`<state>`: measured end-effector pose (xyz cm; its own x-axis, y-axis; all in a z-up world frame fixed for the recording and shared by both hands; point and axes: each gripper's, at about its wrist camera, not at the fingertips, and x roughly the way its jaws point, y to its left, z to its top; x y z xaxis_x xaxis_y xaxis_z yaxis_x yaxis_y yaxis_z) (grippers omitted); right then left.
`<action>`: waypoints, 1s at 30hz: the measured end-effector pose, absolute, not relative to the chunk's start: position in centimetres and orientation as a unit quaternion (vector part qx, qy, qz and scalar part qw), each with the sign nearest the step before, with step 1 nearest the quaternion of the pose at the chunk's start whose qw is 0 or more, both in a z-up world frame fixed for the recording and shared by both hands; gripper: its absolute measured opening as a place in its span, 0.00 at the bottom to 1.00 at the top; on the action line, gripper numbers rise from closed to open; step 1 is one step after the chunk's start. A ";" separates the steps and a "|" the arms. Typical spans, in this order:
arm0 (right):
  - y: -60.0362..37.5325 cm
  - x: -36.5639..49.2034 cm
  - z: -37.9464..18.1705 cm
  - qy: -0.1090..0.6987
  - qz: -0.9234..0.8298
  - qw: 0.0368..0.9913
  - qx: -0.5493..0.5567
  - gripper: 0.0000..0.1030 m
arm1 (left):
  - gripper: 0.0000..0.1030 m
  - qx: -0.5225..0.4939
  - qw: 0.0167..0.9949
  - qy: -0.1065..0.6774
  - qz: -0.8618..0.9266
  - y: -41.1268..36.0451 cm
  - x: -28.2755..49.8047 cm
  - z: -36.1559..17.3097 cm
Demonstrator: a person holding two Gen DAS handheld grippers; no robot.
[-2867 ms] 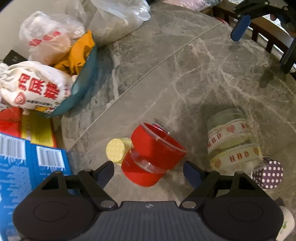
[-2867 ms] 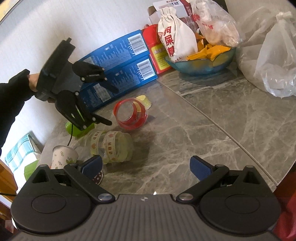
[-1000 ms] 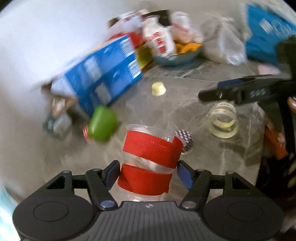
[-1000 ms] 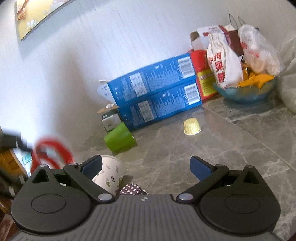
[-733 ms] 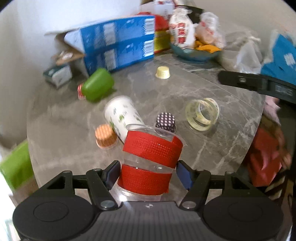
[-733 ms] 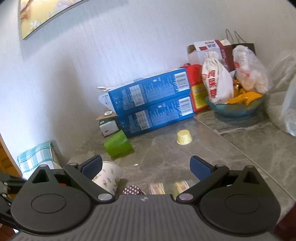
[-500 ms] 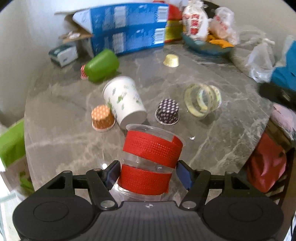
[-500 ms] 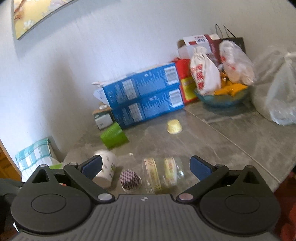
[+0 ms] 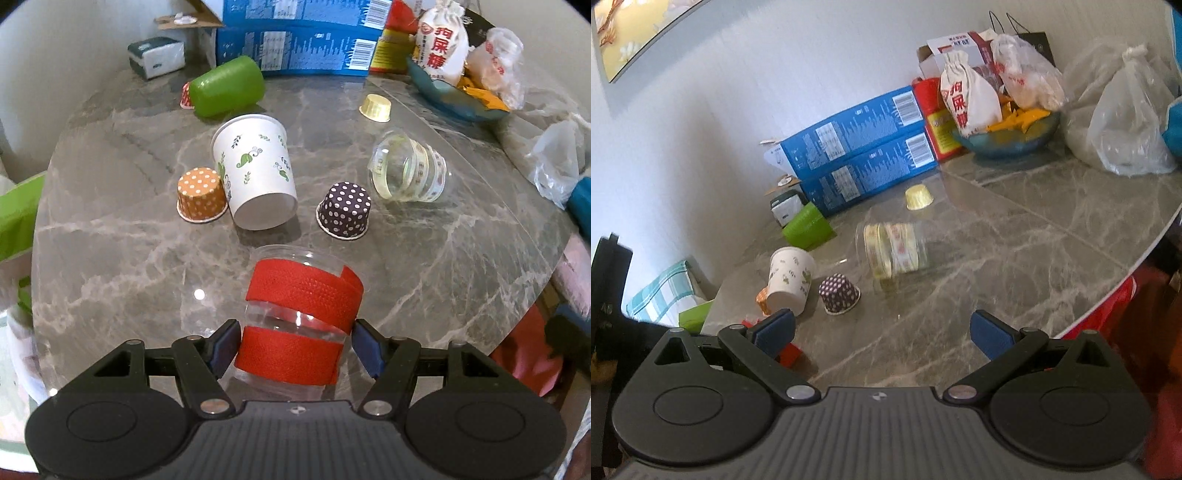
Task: Flip cup upright
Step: 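Carry the held cup with the left gripper toward the right gripper, then grasp the cup with the right gripper while the left gripper releases it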
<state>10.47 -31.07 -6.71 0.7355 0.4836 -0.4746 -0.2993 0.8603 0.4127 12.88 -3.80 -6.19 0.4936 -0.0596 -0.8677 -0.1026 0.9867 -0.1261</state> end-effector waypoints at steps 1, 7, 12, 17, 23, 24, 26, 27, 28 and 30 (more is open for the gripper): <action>-31.0 10.5 -6.9 0.298 0.215 0.917 0.157 0.99 | 0.68 -0.088 0.859 0.505 0.014 -3.7 13.0 -6.2; -30.4 10.8 -8.0 0.320 0.225 0.906 0.164 0.99 | 0.68 -0.116 0.853 0.508 0.023 -3.3 13.3 -6.3; -29.4 11.1 -8.9 0.337 0.233 0.897 0.163 0.99 | 0.68 -0.119 0.851 0.511 0.018 -3.2 13.3 -6.2; -28.5 11.6 -9.5 0.349 0.237 0.893 0.159 0.99 | 0.82 -0.084 0.865 0.494 0.024 -3.2 13.0 -5.5; -27.6 12.2 -9.9 0.363 0.239 0.886 0.160 0.99 | 0.98 -0.071 0.889 0.453 0.008 -2.2 11.7 -3.1; -27.4 12.2 -9.8 0.366 0.241 0.884 0.161 0.99 | 0.98 -0.079 0.893 0.442 -0.001 -1.6 11.3 -2.6; -26.7 12.1 -9.5 0.372 0.249 0.879 0.162 0.99 | 0.98 -0.101 0.904 0.416 -0.008 -0.1 10.2 -1.4; -26.2 12.0 -9.4 0.378 0.254 0.875 0.165 0.99 | 0.98 -0.108 0.909 0.402 -0.008 0.7 9.7 -0.9; -25.8 12.0 -9.3 0.384 0.257 0.870 0.171 0.99 | 0.98 -0.114 0.914 0.390 -0.008 1.5 9.2 -0.5; -24.7 12.3 -9.6 0.406 0.267 0.853 0.189 0.99 | 0.98 -0.124 0.920 0.371 -0.018 3.2 8.0 -0.1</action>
